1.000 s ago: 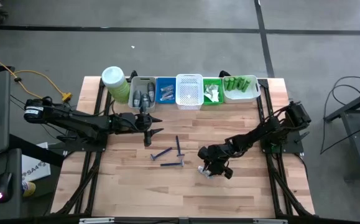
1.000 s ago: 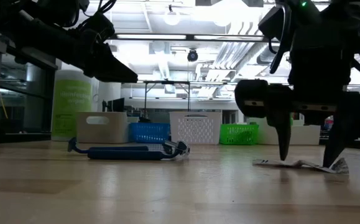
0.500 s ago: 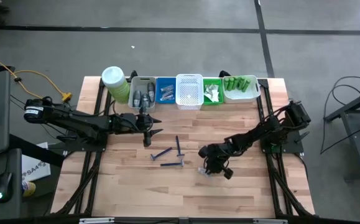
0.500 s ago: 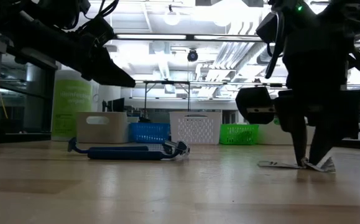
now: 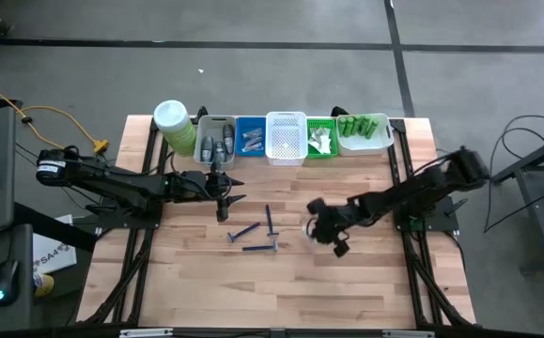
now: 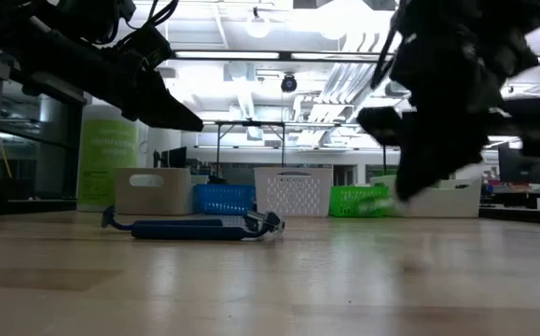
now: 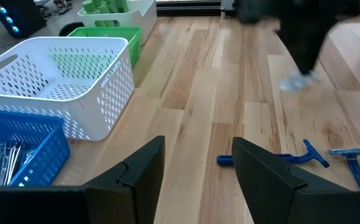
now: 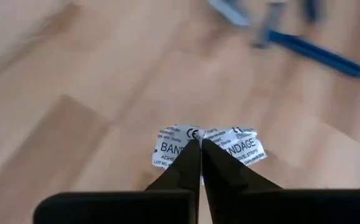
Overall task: Pick & Place Travel size toiletries
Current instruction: Put the white bandage pack into the green bin
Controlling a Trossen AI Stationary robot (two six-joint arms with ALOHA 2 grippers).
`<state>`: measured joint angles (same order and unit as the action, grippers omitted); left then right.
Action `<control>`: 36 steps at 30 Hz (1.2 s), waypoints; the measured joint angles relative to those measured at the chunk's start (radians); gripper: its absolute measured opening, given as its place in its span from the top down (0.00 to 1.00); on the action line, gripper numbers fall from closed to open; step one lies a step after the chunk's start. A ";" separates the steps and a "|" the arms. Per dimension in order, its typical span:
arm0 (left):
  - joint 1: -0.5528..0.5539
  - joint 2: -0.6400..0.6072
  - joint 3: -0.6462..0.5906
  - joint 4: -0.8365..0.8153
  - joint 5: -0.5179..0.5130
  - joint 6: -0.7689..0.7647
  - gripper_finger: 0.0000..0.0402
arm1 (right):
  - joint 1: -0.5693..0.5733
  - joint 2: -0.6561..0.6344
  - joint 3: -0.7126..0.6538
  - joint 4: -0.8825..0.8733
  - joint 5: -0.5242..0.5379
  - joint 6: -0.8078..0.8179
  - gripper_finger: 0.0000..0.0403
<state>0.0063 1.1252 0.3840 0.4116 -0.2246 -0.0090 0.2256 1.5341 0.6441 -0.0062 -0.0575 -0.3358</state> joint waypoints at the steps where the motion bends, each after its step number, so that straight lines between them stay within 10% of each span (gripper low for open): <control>1: 0.000 0.000 0.000 0.000 0.000 0.000 0.54 | -0.012 -0.033 0.000 -0.029 0.031 0.003 0.99; 15: 0.000 0.000 0.000 0.002 0.000 0.000 0.54 | -0.438 -0.335 0.002 -0.127 0.422 -0.206 0.99; 25: 0.000 0.000 0.000 0.004 0.000 -0.031 0.54 | -0.777 -0.181 0.002 0.075 0.195 -0.453 0.99; 36: 0.000 0.000 0.000 0.005 0.000 -0.101 0.54 | -0.861 -0.105 0.002 0.148 0.055 -0.421 0.81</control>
<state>0.0063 1.1252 0.3840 0.4161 -0.2249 -0.1097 -0.6350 1.4292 0.6460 0.1414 -0.0028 -0.7566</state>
